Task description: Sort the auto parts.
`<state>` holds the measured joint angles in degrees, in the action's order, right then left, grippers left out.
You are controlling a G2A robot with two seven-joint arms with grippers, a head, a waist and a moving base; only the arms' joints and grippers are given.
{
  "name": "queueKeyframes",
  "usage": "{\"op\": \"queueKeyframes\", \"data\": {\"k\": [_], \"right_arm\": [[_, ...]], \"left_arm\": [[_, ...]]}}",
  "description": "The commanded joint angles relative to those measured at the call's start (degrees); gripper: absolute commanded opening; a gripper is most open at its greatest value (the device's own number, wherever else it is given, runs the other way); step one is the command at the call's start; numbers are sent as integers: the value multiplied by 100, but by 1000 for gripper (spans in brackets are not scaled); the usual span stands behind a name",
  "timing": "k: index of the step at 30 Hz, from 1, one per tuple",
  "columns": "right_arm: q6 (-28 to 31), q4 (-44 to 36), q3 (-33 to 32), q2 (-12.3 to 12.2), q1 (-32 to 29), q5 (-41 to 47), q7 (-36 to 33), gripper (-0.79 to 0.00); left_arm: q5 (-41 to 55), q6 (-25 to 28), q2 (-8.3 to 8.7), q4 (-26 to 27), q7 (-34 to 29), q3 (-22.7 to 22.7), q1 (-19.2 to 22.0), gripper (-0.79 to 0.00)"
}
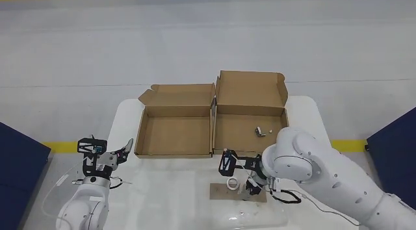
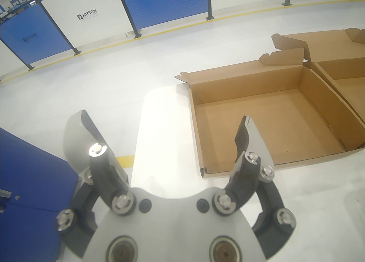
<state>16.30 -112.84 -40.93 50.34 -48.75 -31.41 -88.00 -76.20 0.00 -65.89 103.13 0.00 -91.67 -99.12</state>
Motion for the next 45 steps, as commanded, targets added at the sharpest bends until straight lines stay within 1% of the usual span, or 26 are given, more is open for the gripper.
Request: {"op": "queueKeyframes", "data": {"k": [1,3,4,6,13,15,16,23,25,28,38,45], "right_arm": [[0,0,1,0,0,0,0,0],[129,-63,56,5,-53,-91,157,0],[227,-114,197,11,-77,-121,228,0],[236,-117,491,17,15,-277,237,0],[243,72,1301,25,597,-182,243,0],[272,111,1597,42,739,-96,272,0],[290,115,1842,52,868,-102,290,0],[268,141,1895,53,928,-131,268,0],[410,93,1968,63,863,-242,411,0],[438,173,2173,109,846,-465,439,0],[313,322,2618,323,1049,-588,315,0],[314,327,2622,324,1032,-599,355,0]], "left_arm": [[0,0,0,0,0,0,0,0],[0,0,0,0,0,0,0,0],[0,0,0,0,0,0,0,0],[0,0,0,0,0,0,0,0],[0,0,0,0,0,0,0,0],[0,0,0,0,0,0,0,0],[0,0,0,0,0,0,0,0],[0,0,0,0,0,0,0,0],[0,0,0,0,0,0,0,0],[0,0,0,0,0,0,0,0],[0,0,0,0,0,0,0,0],[0,0,0,0,0,0,0,0]]}}
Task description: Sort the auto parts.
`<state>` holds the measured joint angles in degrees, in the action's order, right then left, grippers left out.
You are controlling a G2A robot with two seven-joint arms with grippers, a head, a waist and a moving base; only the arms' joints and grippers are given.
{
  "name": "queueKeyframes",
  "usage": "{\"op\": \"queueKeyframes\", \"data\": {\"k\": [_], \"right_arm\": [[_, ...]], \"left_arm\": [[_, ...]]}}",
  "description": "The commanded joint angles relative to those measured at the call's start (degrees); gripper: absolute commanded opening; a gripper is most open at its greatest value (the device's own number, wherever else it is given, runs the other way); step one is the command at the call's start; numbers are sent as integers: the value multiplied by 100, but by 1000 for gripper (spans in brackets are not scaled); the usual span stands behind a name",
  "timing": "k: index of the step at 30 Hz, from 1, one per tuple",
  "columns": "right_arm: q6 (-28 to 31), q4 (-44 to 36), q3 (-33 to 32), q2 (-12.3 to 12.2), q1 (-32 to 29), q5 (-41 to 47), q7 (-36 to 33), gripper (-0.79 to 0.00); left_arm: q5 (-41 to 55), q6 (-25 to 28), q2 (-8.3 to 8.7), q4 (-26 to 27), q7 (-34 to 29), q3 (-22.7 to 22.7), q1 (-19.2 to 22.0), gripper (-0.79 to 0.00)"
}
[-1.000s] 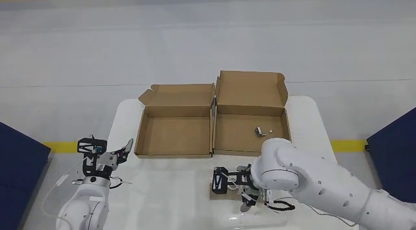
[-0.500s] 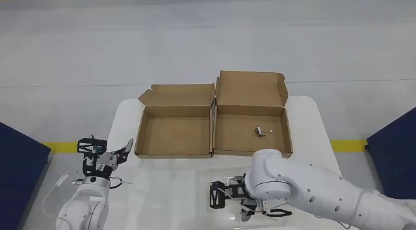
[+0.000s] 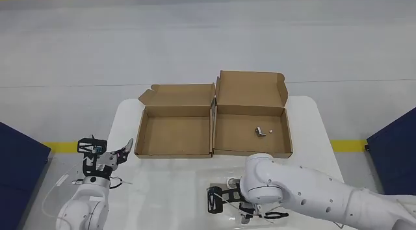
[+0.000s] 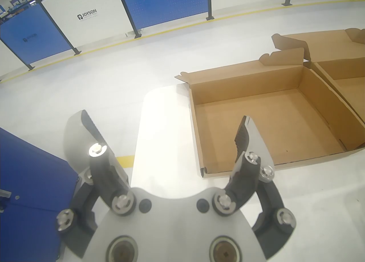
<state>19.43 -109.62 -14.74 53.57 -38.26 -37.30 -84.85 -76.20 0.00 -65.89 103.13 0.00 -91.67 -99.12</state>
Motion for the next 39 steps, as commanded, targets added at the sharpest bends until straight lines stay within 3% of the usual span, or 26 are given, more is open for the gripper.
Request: {"op": "queueKeyframes", "data": {"k": [1,22,23,24,25,26,39], "right_arm": [[14,25,14,1,-50,-60,110,0],[135,105,-97,13,-301,-470,580,0],[146,103,-96,16,-305,-513,551,-157],[148,100,-90,22,-312,-556,516,-179],[142,99,-86,30,-322,-582,496,-351],[136,103,-86,38,-331,-601,484,-403],[151,407,248,224,-323,-514,151,-431]], "left_arm": [[0,0,0,0,0,0,0,0],[0,0,0,0,0,0,0,0],[0,0,0,0,0,0,0,0],[0,0,0,0,0,0,0,0],[0,0,0,0,0,0,0,0],[0,0,0,0,0,0,0,0],[0,0,0,0,0,0,0,0]]}}
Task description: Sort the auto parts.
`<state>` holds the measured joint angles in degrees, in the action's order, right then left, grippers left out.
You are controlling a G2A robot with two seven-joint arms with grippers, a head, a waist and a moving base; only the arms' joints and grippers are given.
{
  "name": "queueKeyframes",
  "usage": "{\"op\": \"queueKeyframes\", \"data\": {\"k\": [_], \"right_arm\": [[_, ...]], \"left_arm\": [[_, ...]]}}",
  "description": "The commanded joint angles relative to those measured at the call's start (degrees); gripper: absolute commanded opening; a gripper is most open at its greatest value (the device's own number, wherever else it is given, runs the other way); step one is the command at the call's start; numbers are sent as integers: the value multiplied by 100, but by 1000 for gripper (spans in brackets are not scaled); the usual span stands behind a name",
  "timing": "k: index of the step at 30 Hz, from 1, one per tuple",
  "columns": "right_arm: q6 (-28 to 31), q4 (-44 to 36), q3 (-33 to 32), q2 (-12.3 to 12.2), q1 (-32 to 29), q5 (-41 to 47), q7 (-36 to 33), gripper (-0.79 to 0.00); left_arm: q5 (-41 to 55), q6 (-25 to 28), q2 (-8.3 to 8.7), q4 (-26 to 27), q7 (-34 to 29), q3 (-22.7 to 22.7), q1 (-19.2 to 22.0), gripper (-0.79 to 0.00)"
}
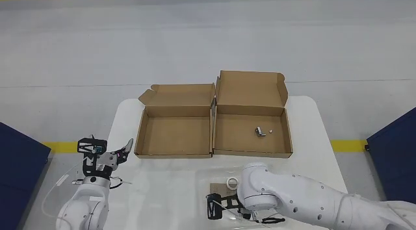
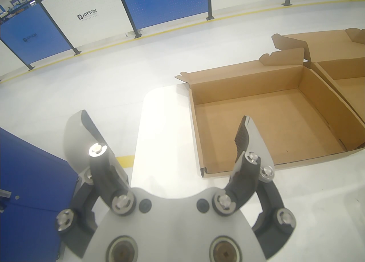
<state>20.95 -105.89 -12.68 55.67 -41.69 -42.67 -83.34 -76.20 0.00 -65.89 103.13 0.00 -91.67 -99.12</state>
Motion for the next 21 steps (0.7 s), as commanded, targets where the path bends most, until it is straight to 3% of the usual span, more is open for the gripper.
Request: {"op": "queueKeyframes", "data": {"k": [1,21], "right_arm": [[-5,74,87,32,38,58,-4,-428],[20,691,294,342,16,65,21,-446]], "left_arm": [[0,0,0,0,0,0,0,0],[0,0,0,0,0,0,0,0]]}}
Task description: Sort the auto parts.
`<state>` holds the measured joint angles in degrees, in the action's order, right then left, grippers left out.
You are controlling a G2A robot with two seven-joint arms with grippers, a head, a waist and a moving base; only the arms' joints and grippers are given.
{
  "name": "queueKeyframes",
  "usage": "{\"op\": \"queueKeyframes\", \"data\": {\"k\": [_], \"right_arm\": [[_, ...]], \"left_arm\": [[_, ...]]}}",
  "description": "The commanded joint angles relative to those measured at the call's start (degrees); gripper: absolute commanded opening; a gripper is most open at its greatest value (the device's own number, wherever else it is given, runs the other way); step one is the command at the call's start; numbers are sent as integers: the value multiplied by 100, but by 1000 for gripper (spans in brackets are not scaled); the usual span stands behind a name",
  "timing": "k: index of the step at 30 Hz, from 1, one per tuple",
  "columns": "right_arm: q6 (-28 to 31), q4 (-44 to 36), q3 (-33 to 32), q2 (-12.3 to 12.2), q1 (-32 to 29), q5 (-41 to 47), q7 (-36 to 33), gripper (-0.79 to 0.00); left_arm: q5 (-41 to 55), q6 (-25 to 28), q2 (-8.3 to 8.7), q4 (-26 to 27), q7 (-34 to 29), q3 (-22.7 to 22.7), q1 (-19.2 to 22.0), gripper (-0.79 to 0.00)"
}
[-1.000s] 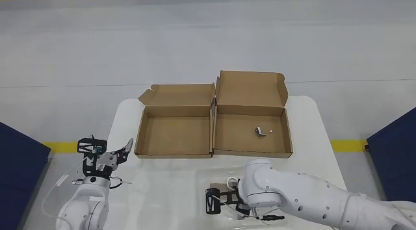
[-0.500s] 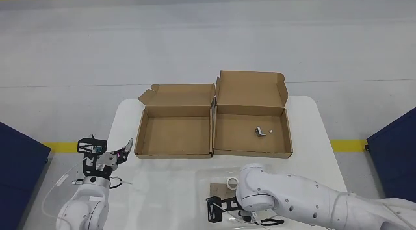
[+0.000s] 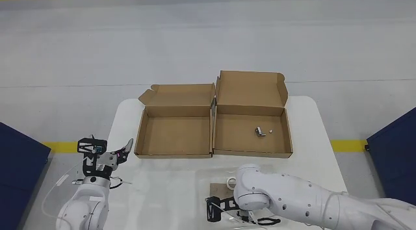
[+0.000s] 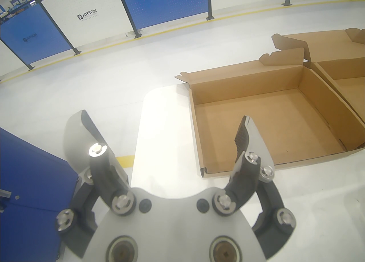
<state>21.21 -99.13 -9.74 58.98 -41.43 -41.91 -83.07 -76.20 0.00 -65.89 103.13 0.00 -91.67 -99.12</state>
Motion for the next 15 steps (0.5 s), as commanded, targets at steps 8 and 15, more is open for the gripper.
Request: {"op": "queueKeyframes", "data": {"k": [8,15], "right_arm": [[-10,123,0,87,-39,-57,-10,-508],[-3,197,0,128,-67,-60,-3,-551]], "left_arm": [[0,0,0,0,0,0,0,0],[0,0,0,0,0,0,0,0]]}}
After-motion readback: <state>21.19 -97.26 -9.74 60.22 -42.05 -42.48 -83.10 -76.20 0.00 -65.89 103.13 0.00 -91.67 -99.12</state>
